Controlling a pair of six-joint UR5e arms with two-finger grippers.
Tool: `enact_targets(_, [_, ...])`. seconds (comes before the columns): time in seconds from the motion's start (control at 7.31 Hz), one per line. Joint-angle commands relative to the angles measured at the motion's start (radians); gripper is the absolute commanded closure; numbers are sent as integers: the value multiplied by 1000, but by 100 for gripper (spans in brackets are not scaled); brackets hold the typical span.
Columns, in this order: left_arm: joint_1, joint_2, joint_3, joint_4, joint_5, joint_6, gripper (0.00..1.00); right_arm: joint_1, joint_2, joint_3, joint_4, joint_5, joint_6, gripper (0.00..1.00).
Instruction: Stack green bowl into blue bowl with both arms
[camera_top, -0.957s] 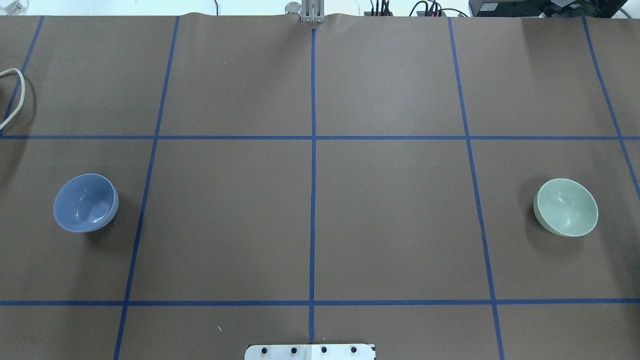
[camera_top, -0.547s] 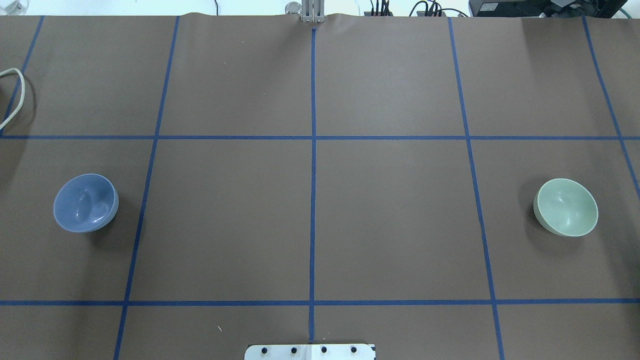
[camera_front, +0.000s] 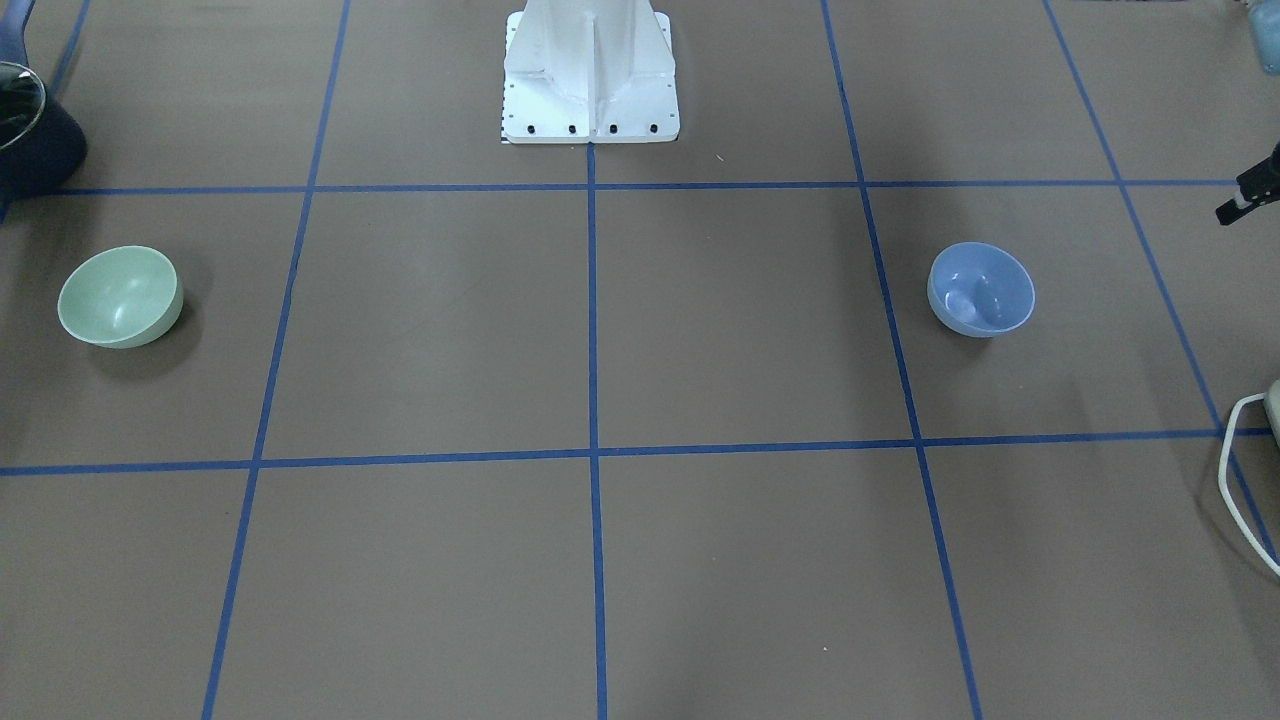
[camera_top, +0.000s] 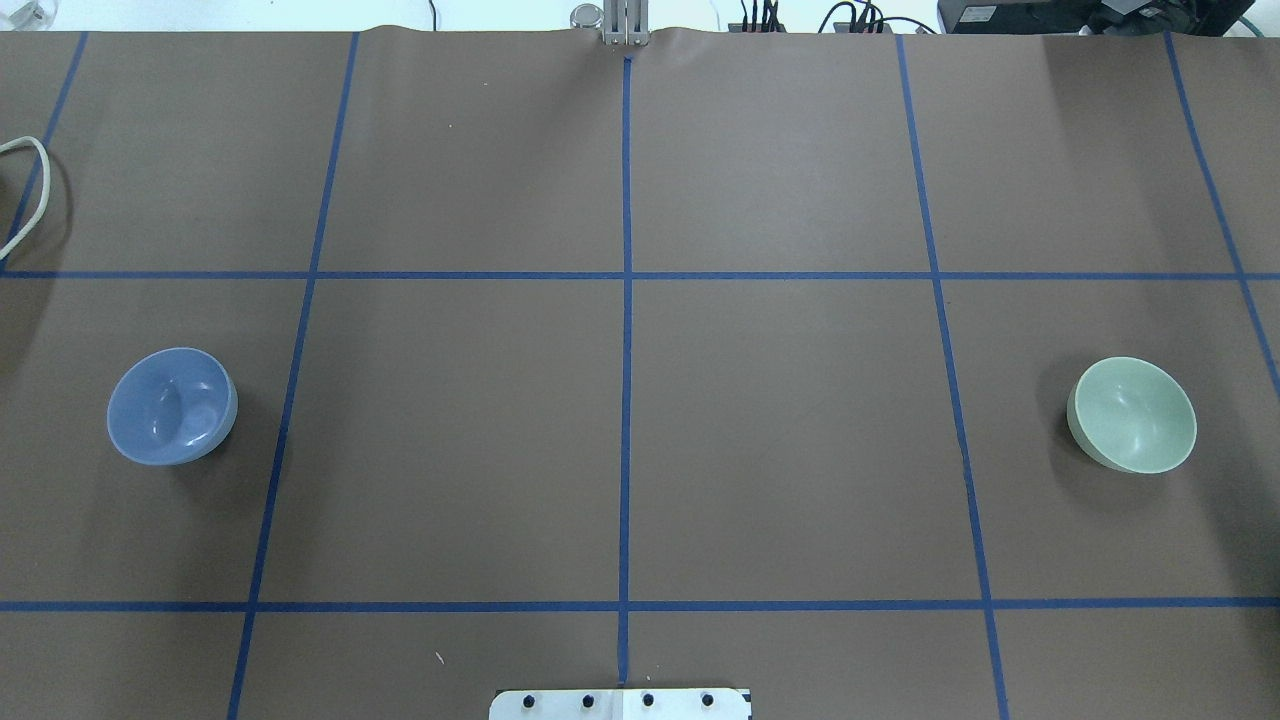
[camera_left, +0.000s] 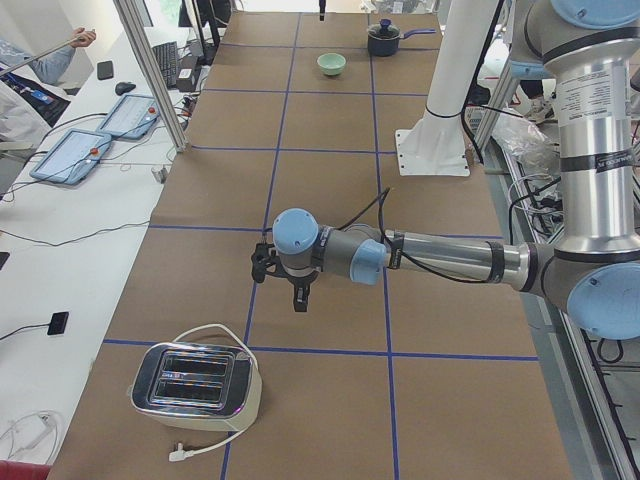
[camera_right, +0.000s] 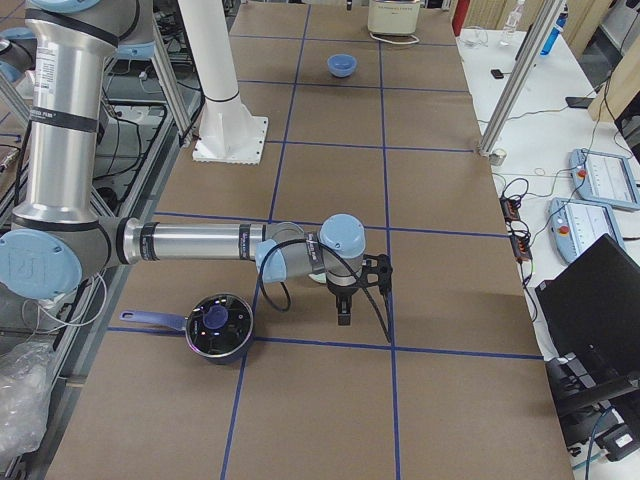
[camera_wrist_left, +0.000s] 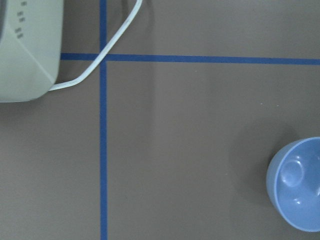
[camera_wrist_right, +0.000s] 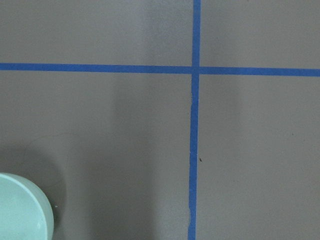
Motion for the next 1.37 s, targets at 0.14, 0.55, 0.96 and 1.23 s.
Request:
enact_targets(0.14, [159,-8,6,-209,4,-274,1,-70,-30,-30,219,59,10,0])
enact_targets(0.55, [234,-29,55,-279,75,-322,2,-157,-113,-40,287,61,11,10])
enact_targets(0.96, [357,-31,73,-399,168,-460,3,-200,-133,-46,368,59,91,10])
enact_targets(1.23, [388,-31,75,-450,168,-533,6,-219,-135,-60,373,64,94,10])
